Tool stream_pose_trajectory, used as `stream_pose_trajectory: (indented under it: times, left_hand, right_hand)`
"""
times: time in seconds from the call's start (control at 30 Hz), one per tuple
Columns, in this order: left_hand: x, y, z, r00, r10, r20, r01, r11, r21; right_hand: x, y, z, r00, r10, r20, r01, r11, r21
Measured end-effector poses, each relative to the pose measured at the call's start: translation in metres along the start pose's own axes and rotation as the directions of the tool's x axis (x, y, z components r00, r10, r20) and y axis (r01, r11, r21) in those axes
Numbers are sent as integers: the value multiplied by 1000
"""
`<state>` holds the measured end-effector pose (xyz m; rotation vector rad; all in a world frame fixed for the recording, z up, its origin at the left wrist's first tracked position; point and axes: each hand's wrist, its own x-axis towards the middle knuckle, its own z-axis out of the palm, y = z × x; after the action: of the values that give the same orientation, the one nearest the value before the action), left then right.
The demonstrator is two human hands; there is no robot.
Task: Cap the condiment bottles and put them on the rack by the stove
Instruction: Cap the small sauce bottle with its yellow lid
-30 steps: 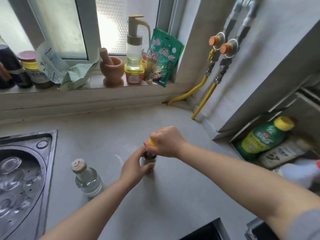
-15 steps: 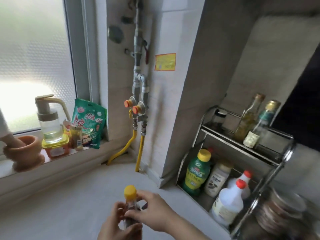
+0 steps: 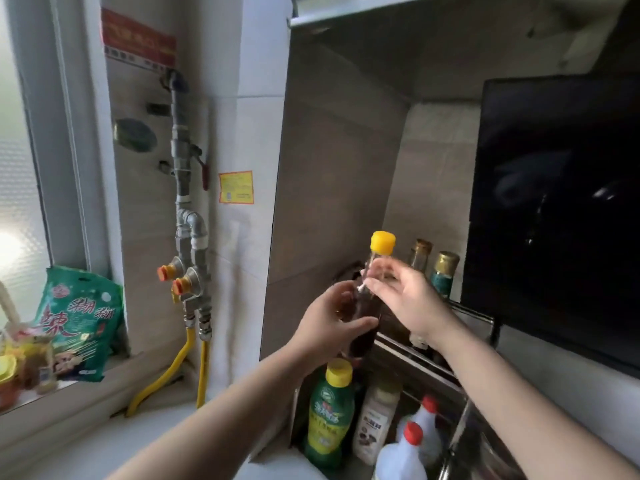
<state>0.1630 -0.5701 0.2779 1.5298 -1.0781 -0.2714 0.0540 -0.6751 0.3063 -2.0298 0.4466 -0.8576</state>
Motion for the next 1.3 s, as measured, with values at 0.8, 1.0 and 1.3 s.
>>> stream_pose_trajectory:
  times: [0.8, 1.0, 1.3]
  left_hand:
    - [100, -16, 75, 965, -116, -237, 177, 950, 257]
    - [100, -32, 81, 962, -151, -226, 205, 949, 240]
    - [104, -42, 85, 967, -176, -183, 221, 938, 266]
  right_hand:
    - [99, -7, -31, 983, -152, -99, 28, 665, -746]
    - [103, -3, -26, 987, -161, -30, 45, 442, -896]
    - [103, 2, -25, 990, -139, -27, 49, 517, -855]
